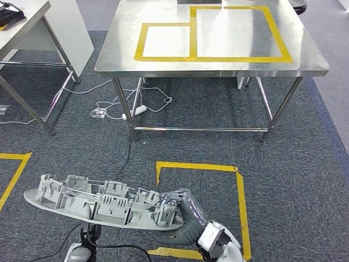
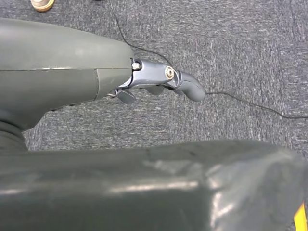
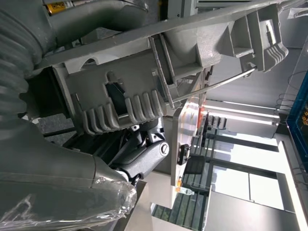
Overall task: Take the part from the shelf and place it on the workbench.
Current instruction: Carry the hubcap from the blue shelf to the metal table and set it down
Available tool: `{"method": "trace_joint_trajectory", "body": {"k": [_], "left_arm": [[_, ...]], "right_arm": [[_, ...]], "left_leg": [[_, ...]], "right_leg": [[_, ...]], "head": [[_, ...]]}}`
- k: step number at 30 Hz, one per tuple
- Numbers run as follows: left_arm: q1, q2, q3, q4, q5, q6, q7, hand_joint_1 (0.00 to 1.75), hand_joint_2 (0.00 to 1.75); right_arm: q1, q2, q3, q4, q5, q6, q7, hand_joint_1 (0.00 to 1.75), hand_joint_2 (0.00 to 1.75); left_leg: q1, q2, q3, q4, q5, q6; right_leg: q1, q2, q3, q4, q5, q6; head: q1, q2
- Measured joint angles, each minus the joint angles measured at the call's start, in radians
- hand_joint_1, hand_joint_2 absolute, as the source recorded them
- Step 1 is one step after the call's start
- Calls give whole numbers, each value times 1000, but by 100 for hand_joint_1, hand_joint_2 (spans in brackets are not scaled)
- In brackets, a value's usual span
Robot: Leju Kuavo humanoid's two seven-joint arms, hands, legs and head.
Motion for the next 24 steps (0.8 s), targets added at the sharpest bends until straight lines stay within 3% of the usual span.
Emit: {"method": "trace_joint_trajectory", "body": {"k": [24], "left_arm": [[-2, 3, -16, 0, 6, 8, 0, 0, 0]], "right_arm": [[-13, 2, 12, 18, 17, -33, -7, 175, 175]], "left_leg": [[0, 0, -1, 0, 0, 1]], "right_leg": [[0, 0, 0, -2, 1, 1]], "head": [[0, 0]]}}
